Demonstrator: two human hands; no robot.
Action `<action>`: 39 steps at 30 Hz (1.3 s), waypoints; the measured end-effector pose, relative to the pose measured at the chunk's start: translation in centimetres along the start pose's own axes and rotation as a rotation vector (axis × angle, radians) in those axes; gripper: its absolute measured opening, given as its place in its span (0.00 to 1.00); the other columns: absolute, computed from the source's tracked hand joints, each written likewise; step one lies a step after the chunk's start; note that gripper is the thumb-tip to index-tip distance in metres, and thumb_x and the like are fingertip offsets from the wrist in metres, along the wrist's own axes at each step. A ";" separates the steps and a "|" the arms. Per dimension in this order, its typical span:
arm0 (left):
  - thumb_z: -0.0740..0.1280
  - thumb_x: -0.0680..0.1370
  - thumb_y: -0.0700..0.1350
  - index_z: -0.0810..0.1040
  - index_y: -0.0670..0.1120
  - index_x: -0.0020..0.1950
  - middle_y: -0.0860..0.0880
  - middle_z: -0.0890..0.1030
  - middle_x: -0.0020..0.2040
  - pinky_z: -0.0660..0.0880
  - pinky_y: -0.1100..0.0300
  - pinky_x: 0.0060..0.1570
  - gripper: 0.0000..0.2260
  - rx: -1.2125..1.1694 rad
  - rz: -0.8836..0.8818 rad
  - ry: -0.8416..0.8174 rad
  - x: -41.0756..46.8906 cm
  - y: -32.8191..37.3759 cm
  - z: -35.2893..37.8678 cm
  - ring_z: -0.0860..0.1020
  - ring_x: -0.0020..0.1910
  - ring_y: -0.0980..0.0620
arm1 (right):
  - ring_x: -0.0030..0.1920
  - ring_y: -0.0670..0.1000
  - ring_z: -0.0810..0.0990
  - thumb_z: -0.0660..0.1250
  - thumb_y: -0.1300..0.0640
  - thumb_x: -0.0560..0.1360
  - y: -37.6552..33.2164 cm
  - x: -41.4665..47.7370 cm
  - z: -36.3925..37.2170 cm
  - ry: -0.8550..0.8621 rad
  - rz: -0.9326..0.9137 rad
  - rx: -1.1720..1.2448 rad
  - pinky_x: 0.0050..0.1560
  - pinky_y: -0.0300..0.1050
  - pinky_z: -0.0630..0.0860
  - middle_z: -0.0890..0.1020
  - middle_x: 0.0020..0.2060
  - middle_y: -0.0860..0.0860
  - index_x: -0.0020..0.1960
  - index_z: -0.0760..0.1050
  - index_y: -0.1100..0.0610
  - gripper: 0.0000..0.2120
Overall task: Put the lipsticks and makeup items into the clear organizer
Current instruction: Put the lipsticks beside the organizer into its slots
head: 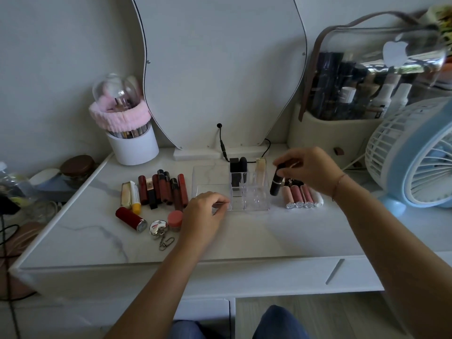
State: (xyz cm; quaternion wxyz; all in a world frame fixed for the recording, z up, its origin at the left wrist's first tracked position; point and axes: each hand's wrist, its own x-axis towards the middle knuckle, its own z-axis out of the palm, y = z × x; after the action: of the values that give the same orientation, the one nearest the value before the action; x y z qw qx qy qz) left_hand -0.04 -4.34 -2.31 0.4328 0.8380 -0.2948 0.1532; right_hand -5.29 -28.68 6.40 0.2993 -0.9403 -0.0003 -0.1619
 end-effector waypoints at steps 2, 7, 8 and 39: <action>0.70 0.72 0.37 0.82 0.44 0.46 0.50 0.84 0.43 0.77 0.60 0.46 0.05 -0.006 -0.015 -0.005 0.1 0.0 0.0 0.80 0.43 0.54 | 0.40 0.34 0.79 0.71 0.57 0.69 -1.8 0.5 -0.4 0.070 -0.052 0.055 0.43 0.22 0.72 0.80 0.39 0.38 0.48 0.79 0.48 0.09; 0.70 0.72 0.38 0.82 0.45 0.46 0.50 0.84 0.44 0.78 0.59 0.47 0.05 -0.018 -0.027 -0.024 0.0 0.0 -0.1 0.80 0.43 0.55 | 0.37 0.40 0.81 0.74 0.60 0.67 -5.5 2.6 1.9 0.164 -0.110 0.161 0.45 0.26 0.74 0.82 0.36 0.43 0.47 0.82 0.53 0.10; 0.70 0.72 0.38 0.82 0.45 0.47 0.50 0.84 0.44 0.78 0.58 0.47 0.05 -0.021 -0.028 -0.025 0.0 0.0 -0.1 0.80 0.43 0.55 | 0.37 0.41 0.81 0.74 0.61 0.67 -5.9 2.9 2.6 0.168 -0.110 0.147 0.45 0.26 0.74 0.82 0.36 0.44 0.47 0.82 0.54 0.10; 0.71 0.72 0.39 0.83 0.45 0.44 0.50 0.84 0.42 0.77 0.60 0.45 0.04 0.002 -0.006 0.005 0.0 0.3 -0.2 0.80 0.42 0.55 | 0.54 0.50 0.74 0.73 0.50 0.67 4.5 -2.2 1.1 -0.197 0.075 -0.236 0.57 0.44 0.73 0.73 0.53 0.47 0.58 0.77 0.51 0.20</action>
State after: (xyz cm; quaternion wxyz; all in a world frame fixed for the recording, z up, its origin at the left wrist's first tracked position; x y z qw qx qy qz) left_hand -0.25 -4.35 -2.01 0.4329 0.8390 -0.2913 0.1543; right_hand -6.55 -31.52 2.33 0.1912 -0.9796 0.0245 -0.0563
